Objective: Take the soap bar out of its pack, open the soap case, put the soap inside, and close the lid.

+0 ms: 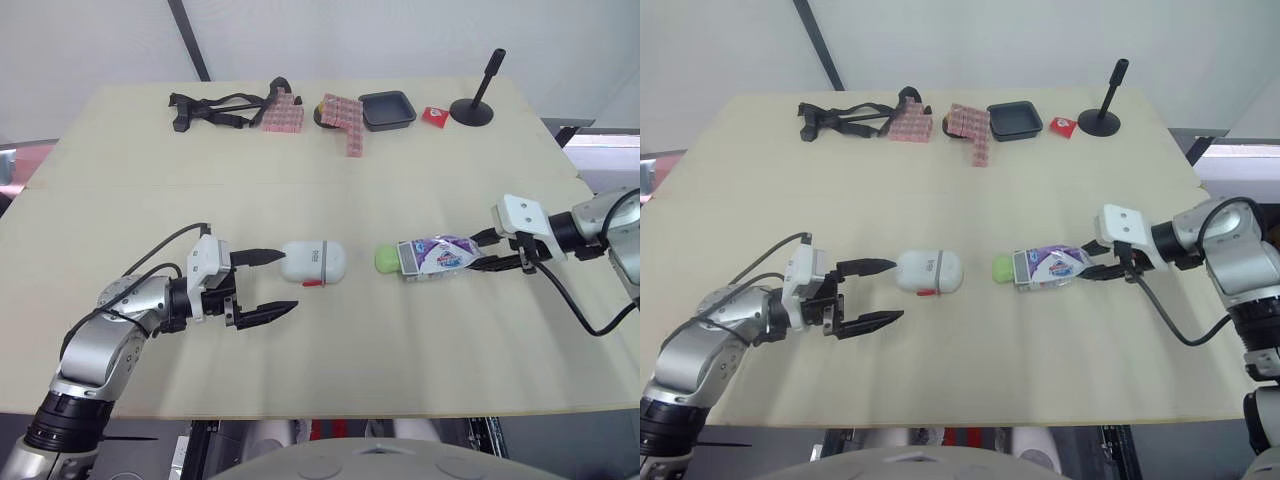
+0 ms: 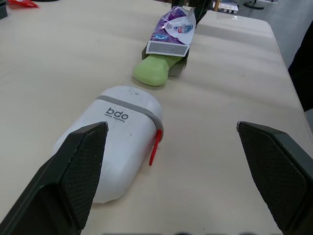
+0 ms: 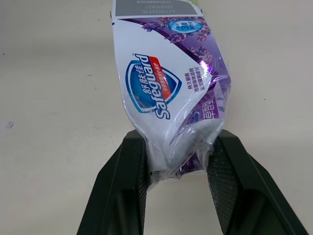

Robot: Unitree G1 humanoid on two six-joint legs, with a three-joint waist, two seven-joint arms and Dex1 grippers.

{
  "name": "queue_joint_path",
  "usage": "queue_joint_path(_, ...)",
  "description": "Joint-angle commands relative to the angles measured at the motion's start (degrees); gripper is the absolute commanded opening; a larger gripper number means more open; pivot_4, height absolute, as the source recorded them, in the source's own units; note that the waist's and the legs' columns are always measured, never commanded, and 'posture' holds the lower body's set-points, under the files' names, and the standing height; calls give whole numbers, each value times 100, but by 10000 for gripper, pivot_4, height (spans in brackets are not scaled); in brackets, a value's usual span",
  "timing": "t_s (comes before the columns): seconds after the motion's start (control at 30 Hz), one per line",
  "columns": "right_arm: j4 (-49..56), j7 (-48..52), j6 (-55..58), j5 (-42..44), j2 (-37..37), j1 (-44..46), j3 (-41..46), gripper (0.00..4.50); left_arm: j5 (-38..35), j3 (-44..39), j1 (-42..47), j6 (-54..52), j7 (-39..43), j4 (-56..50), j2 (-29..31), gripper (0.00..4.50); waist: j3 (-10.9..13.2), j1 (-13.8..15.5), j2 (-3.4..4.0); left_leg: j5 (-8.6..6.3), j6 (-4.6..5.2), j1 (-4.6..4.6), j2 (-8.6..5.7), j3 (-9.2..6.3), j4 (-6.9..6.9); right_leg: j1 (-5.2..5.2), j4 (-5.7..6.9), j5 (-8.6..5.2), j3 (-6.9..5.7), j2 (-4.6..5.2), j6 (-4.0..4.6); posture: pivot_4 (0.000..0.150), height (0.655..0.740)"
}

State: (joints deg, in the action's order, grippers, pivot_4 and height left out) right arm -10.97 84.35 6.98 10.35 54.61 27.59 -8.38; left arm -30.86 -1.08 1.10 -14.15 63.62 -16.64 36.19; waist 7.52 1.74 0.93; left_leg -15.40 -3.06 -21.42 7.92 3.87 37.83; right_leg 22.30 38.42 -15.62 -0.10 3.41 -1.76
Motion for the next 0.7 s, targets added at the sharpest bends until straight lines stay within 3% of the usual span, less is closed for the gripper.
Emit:
queue_joint_path(0.03, -113, 132, -201, 41, 261, 55, 269, 16905, -6, -40, 60, 0, 15, -56, 71, 45000, 0, 7, 0, 0, 0, 1, 0, 1, 1, 1, 0, 0, 0, 0, 0, 1500, 7400)
queue_joint_path(0.43, -825, 237, -616, 160, 896, -206, 727, 16905, -3, -52, 58, 4, 92, -47, 98, 45000, 0, 71, -1, -15, 27, -2, 6, 12, 7, 7, 0, -7, -4, 4, 12, 1500, 7400)
queue_joint_path(0.7, -991, -852, 433, 788, 679, -749, 1994, 16905, 57, -36, 62, 74, 144, -3, 83, 45000, -3, 157, -4, -17, 30, -4, 17, 31, 12, 8, 2, -15, -2, 1, 26, 1500, 7400)
